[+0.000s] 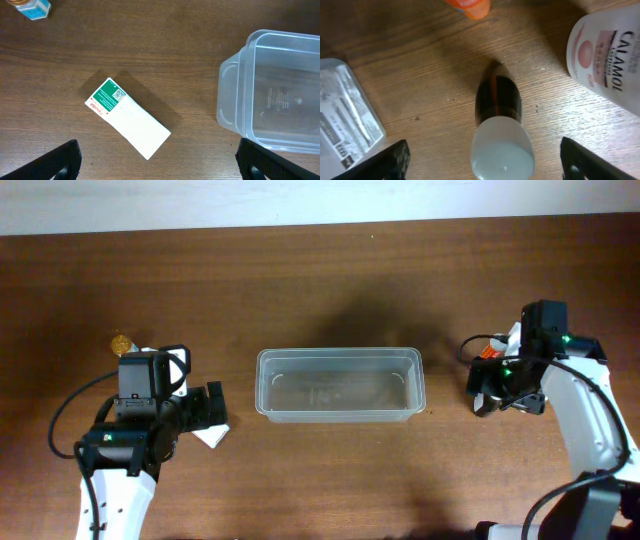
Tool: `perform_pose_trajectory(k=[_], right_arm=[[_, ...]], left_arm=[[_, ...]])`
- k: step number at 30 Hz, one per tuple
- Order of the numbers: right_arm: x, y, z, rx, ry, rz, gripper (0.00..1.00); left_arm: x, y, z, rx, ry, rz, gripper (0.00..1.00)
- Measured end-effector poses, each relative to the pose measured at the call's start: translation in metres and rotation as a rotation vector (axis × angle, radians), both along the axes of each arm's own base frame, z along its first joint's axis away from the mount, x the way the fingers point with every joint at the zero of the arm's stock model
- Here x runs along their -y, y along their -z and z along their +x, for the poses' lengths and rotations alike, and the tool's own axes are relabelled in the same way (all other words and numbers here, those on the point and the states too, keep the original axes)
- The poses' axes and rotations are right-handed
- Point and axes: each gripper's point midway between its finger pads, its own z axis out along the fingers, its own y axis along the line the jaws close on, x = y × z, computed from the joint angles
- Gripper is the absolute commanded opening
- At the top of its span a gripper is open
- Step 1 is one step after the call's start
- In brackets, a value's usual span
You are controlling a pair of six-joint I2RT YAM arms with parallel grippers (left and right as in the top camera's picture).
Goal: Pack container
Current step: 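Reach the right gripper to the small dark bottle and grasp it, then carry the dark bottle into the container's right end and release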
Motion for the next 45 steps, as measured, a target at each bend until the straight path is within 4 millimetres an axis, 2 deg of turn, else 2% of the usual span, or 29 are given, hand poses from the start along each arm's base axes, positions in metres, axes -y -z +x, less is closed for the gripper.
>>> perform_pose_trajectory(k=[5,12,15,19,21,28,37,40,45], right_arm=[[0.0007,0.0091,-0.0011,-0.034,0.001,0.002,0.72],[0.0016,0.0092,-0.0018,-0.037,0.001,-0.003,0.57],[0.0016,0.0093,-0.0025,-0.040,0.003,-0.003,0.47],[0.0017,0.0094,-0.0035,-0.044,0.002,-0.005,0.42],[0.0017,0.0094,-0.0036,-0.044,0.003,-0.004,0.34],[0.0017,0.0094,-0.0036,-0.044,0.002,-0.005,0.25],[0.0019,0.0095,-0.0056,-0.053,0.002,-0.007,0.26],[0.0020,0.0095,-0.0054,-0.052,0.003,-0.007,0.20],[0.0017,0.0046,-0.0061,-0.059,0.003,-0.005,0.17]], left_arm=[[-0.0001,0.0001,-0.0001,0.000,0.000,0.000,0.99],[0.0000,0.0000,-0.0001,0.000,0.000,0.000,0.99],[-0.0001,0.0001,-0.0001,0.000,-0.001,0.000,0.99],[0.0000,0.0000,-0.0001,0.000,0.000,0.000,0.99],[-0.0001,0.0001,-0.0001,0.000,0.000,0.000,0.99],[0.0000,0.0000,-0.0001,0.000,0.000,0.000,0.99],[0.0000,0.0000,-0.0001,0.000,0.000,0.000,0.99],[0.0000,0.0000,-0.0001,0.000,0.000,0.000,0.99],[-0.0001,0.0001,-0.0001,0.000,0.000,0.000,1.00]])
